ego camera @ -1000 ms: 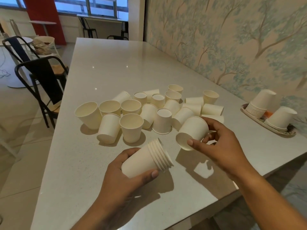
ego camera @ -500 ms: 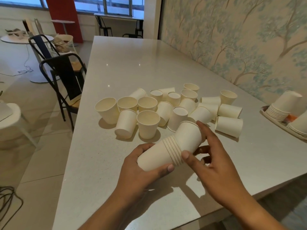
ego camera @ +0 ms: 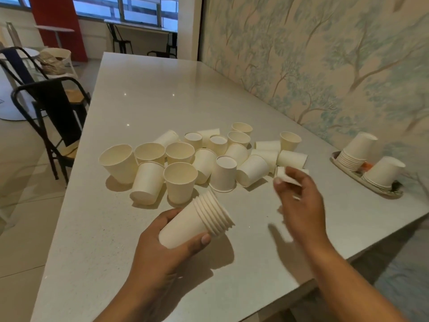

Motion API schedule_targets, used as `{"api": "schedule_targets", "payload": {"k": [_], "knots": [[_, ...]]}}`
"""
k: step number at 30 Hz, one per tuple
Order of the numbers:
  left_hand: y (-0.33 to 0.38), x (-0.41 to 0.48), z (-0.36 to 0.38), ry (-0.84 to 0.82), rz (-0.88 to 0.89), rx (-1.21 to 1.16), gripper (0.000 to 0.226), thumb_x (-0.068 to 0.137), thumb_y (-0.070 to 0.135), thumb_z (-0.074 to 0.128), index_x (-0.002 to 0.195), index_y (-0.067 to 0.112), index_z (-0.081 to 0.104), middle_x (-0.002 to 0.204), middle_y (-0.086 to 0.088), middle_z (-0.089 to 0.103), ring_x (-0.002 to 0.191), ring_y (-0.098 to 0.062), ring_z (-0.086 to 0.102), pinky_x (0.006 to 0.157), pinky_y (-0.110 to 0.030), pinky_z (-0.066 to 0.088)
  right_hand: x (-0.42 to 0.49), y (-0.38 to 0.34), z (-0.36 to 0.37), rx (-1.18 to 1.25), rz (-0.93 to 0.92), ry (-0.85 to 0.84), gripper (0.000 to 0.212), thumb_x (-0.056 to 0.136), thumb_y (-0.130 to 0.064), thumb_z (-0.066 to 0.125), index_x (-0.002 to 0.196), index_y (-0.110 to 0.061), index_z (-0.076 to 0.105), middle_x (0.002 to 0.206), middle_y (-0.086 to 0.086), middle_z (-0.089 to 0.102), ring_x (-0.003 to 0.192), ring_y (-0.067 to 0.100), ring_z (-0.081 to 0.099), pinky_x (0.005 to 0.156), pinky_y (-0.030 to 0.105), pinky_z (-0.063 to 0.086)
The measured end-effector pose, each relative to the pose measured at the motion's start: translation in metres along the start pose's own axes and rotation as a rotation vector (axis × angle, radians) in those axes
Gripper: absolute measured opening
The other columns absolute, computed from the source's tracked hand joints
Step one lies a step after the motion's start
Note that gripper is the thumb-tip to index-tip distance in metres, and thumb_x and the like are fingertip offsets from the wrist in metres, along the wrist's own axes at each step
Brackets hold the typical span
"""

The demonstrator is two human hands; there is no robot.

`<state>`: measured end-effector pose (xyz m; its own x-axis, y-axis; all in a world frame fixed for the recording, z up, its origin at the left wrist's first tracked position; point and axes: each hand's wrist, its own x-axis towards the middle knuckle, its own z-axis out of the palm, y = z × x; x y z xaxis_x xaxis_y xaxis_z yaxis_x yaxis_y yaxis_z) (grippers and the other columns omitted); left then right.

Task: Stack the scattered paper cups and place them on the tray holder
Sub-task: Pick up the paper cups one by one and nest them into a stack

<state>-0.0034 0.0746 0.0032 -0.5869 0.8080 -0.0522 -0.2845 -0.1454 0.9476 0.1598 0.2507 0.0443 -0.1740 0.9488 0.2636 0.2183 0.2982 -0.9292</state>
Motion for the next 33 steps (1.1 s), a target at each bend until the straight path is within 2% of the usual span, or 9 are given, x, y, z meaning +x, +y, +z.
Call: {"api": "schedule_targets", "payload": {"k": [3, 5, 9, 13, 15, 20, 23, 27, 33], "knots": [[0.0, 0.003, -0.001, 0.018, 0.034, 0.073, 0.064, 0.033, 0.043, 0.092, 0.094, 0.046, 0.074, 0.089, 0.012, 0.075, 0.073, -0.005, 0.072, 0.052, -0.018, 0.057, 0.05, 0.022, -0.019, -0.085, 0.144, 0.217, 0.044, 0.093, -0.024, 0.067, 0.133, -0.017, 0.053, 0.129, 0.009, 0.054, 0.107, 0.023, 0.056, 0.064, 0.009, 0.047], [0.0, 0.005, -0.001, 0.024, 0.049, 0.131, 0.063, 0.03, 0.048, 0.09, 0.091, 0.052, 0.072, 0.089, 0.017, 0.074, 0.074, -0.007, 0.071, 0.05, -0.019, 0.057, 0.068, 0.038, -0.027, -0.118, 0.245, 0.245, 0.05, 0.091, -0.025, 0.069, 0.137, -0.014, 0.053, 0.128, 0.012, 0.054, 0.102, 0.02, 0.052, 0.047, 0.001, 0.038], [-0.002, 0.008, -0.002, 0.059, 0.055, 0.207, 0.068, 0.026, 0.054, 0.088, 0.091, 0.057, 0.069, 0.088, 0.021, 0.073, 0.084, -0.018, 0.068, 0.056, -0.023, 0.055, 0.089, 0.061, -0.031, -0.217, 0.292, 0.213, 0.046, 0.088, -0.028, 0.072, 0.13, -0.012, 0.062, 0.123, 0.01, 0.064, 0.099, 0.023, 0.061, 0.079, 0.025, 0.051], [-0.003, 0.01, -0.003, 0.073, 0.047, 0.222, 0.079, 0.011, 0.067, 0.089, 0.087, 0.058, 0.069, 0.085, 0.022, 0.071, 0.089, -0.024, 0.066, 0.061, -0.031, 0.055, 0.09, 0.07, -0.031, -0.18, 0.287, 0.197, 0.002, 0.089, -0.02, 0.069, 0.089, -0.021, 0.071, 0.088, -0.005, 0.067, 0.088, 0.02, 0.063, 0.07, 0.024, 0.044], [-0.004, 0.01, -0.004, 0.079, 0.05, 0.215, 0.082, 0.009, 0.072, 0.086, 0.087, 0.058, 0.069, 0.086, 0.022, 0.071, 0.089, -0.023, 0.066, 0.063, -0.033, 0.056, 0.084, 0.069, -0.034, -0.185, 0.242, 0.18, 0.02, 0.089, -0.017, 0.068, 0.072, -0.026, 0.064, 0.08, -0.01, 0.063, 0.092, 0.024, 0.063, 0.072, 0.025, 0.045], [-0.004, 0.006, -0.006, 0.052, 0.058, 0.158, 0.066, 0.029, 0.049, 0.092, 0.093, 0.051, 0.072, 0.088, 0.015, 0.075, 0.074, -0.01, 0.072, 0.053, -0.021, 0.057, 0.038, 0.045, -0.047, -0.03, 0.138, 0.153, 0.014, 0.096, -0.025, 0.062, 0.105, -0.024, 0.072, 0.097, -0.008, 0.068, 0.087, 0.002, 0.058, 0.068, 0.02, 0.044], [-0.002, 0.002, -0.003, 0.014, 0.032, 0.116, 0.063, 0.035, 0.038, 0.094, 0.094, 0.044, 0.074, 0.087, 0.01, 0.075, 0.072, -0.006, 0.072, 0.053, -0.018, 0.057, 0.0, 0.014, -0.045, 0.021, -0.004, -0.001, 0.014, 0.094, -0.036, 0.058, 0.089, -0.04, 0.07, 0.084, -0.015, 0.071, 0.078, -0.003, 0.062, 0.061, 0.015, 0.046], [-0.002, 0.001, 0.001, 0.019, 0.031, 0.099, 0.065, 0.035, 0.033, 0.096, 0.097, 0.04, 0.074, 0.088, 0.008, 0.075, 0.073, -0.009, 0.072, 0.055, -0.019, 0.057, -0.036, -0.021, -0.026, 0.016, -0.237, -0.3, 0.02, 0.09, -0.039, 0.055, 0.091, -0.03, 0.072, 0.092, -0.007, 0.062, 0.084, 0.006, 0.06, 0.069, 0.01, 0.046], [0.001, 0.002, -0.002, 0.031, -0.008, 0.051, 0.066, 0.036, 0.036, 0.101, 0.095, 0.045, 0.073, 0.088, 0.01, 0.074, 0.076, -0.013, 0.072, 0.057, -0.019, 0.058, -0.046, -0.035, -0.005, 0.014, -0.311, -0.361, 0.02, 0.099, -0.041, 0.048, 0.098, -0.039, 0.068, 0.103, -0.01, 0.066, 0.098, 0.007, 0.061, 0.074, 0.01, 0.047]]}}
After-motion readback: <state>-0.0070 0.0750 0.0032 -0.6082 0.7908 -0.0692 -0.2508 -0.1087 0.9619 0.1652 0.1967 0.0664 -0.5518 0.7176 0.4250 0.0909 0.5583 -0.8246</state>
